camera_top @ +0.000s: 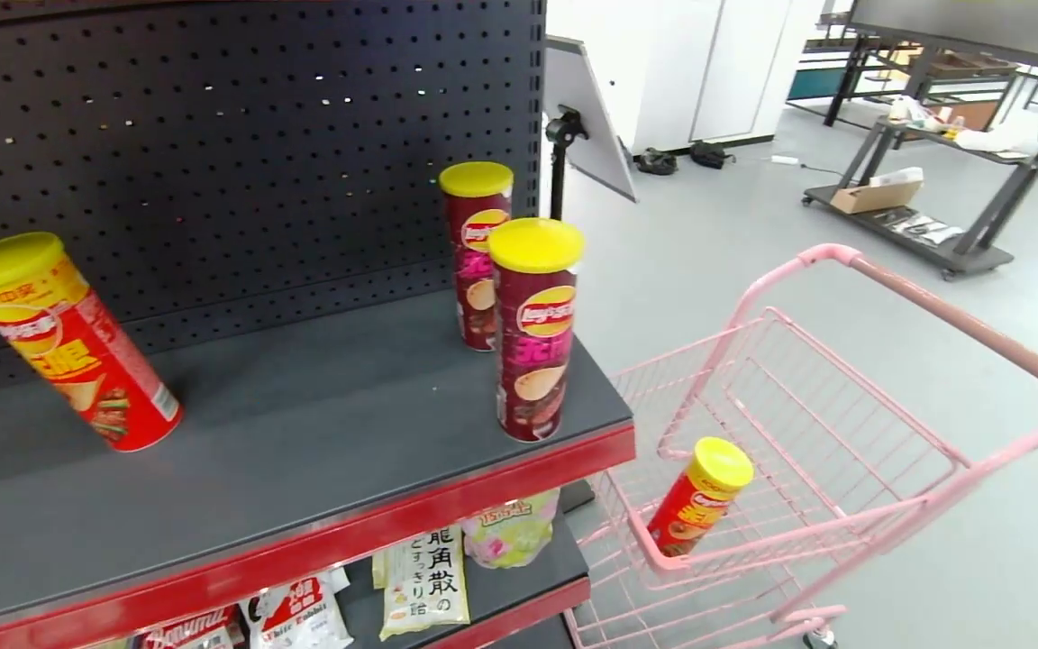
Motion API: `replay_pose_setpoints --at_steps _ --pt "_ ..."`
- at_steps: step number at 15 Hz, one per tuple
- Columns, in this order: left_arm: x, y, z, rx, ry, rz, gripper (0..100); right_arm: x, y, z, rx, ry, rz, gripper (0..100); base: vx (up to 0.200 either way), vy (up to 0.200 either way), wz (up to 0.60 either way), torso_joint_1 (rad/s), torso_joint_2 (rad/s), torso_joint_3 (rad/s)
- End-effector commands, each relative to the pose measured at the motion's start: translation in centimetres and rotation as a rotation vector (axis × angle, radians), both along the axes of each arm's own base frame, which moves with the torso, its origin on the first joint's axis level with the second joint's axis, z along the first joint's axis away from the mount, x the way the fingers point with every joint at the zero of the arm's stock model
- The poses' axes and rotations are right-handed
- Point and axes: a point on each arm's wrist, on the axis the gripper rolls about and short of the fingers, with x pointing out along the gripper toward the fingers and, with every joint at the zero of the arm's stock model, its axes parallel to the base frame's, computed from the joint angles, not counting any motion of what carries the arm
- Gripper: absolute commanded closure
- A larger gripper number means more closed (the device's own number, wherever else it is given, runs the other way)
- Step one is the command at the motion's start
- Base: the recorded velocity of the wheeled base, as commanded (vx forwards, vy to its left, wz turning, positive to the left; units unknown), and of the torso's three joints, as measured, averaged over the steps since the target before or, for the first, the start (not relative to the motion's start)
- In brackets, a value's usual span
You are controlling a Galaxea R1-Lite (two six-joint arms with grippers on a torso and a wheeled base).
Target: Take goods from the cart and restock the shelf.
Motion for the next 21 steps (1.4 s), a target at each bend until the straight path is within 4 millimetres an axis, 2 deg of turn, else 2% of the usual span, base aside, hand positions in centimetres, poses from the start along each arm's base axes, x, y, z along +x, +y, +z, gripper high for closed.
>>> replay_pose_setpoints --at_steps 1,5,10,21 --pt "0.00 0.00 0.01 -0.001 0.000 0.001 0 0.00 0.00 0.00 0.001 0.000 0.000 0 0.000 0.000 0.00 0.000 0.00 0.000" --pt "0.00 0.00 0.01 -0.001 0.000 0.001 0 0.00 0.00 0.00 0.004 0.000 0.000 0 0.000 0.000 0.00 -0.012 0.02 0.018" --pt "0.00 0.00 0.01 -0.001 0.000 0.001 0 0.00 0.00 0.00 0.004 0.000 0.000 0 0.000 0.000 0.00 -0.127 0.35 0.198" --pt "0.00 0.00 0.01 -0.001 0.000 0.001 0 0.00 0.00 0.00 0.002 0.000 0.000 0 0.000 0.000 0.00 -0.160 0.46 0.292"
